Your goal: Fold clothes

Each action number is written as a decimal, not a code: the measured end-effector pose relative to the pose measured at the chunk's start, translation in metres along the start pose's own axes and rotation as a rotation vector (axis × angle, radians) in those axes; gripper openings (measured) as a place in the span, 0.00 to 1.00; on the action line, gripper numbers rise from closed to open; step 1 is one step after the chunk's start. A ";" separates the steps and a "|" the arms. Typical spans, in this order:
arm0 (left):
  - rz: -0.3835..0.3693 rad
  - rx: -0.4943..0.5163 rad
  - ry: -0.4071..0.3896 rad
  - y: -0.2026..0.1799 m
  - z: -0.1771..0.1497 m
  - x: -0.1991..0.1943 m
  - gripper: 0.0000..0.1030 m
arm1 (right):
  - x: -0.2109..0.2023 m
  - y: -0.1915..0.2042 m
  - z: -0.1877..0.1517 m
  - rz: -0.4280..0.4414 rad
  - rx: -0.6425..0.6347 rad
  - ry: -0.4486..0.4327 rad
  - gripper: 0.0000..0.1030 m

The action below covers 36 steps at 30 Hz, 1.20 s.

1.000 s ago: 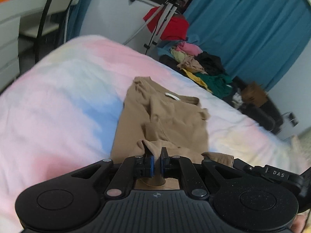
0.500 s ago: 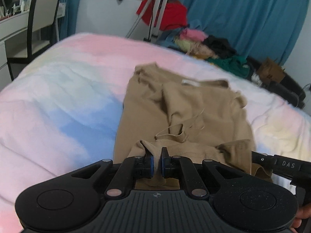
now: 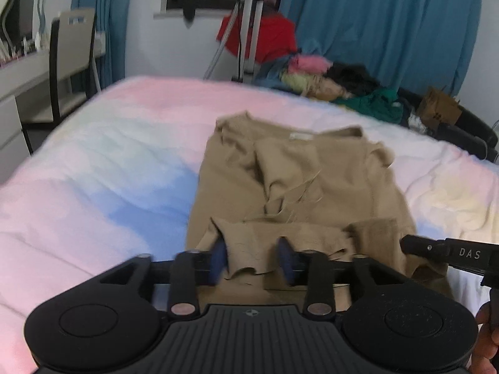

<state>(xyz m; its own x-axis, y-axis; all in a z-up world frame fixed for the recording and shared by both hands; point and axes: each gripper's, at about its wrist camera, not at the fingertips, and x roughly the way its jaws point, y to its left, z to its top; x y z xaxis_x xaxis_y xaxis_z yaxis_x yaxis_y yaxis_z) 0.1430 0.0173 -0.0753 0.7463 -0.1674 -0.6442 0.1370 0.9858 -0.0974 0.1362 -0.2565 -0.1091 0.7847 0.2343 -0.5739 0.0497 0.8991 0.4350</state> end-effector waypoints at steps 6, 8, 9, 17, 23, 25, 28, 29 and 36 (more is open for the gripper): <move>-0.019 0.040 -0.120 -0.016 -0.002 -0.064 0.78 | -0.060 0.014 -0.005 0.029 -0.019 -0.140 0.91; -0.023 0.061 -0.165 -0.019 -0.007 -0.086 0.80 | -0.083 0.024 -0.007 0.015 -0.061 -0.197 0.89; -0.024 0.065 -0.176 -0.019 -0.009 -0.096 0.82 | -0.093 0.029 -0.008 0.008 -0.083 -0.214 0.89; -0.028 0.048 -0.213 -0.010 -0.027 -0.154 0.93 | -0.148 0.054 -0.027 -0.046 -0.180 -0.303 0.89; -0.147 -0.152 0.004 0.008 -0.042 -0.153 0.93 | -0.154 0.060 -0.038 -0.055 -0.203 -0.288 0.89; -0.183 -0.220 0.073 0.012 -0.049 -0.142 0.93 | -0.151 0.060 -0.037 -0.054 -0.199 -0.278 0.89; -0.211 -0.304 0.181 0.017 -0.058 -0.117 0.93 | -0.147 0.059 -0.038 -0.044 -0.190 -0.265 0.89; -0.220 -0.330 0.209 0.019 -0.061 -0.110 0.93 | -0.147 0.058 -0.038 -0.036 -0.181 -0.261 0.89; -0.213 -0.437 0.258 0.028 -0.072 -0.071 0.93 | -0.142 0.051 -0.039 -0.027 -0.133 -0.240 0.89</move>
<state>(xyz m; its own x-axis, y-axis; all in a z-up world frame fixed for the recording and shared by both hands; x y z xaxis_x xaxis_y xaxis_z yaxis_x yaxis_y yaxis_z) 0.0471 0.0578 -0.0866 0.5399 -0.4092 -0.7356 -0.0570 0.8541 -0.5169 0.0037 -0.2295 -0.0325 0.9089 0.1296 -0.3964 0.0036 0.9481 0.3181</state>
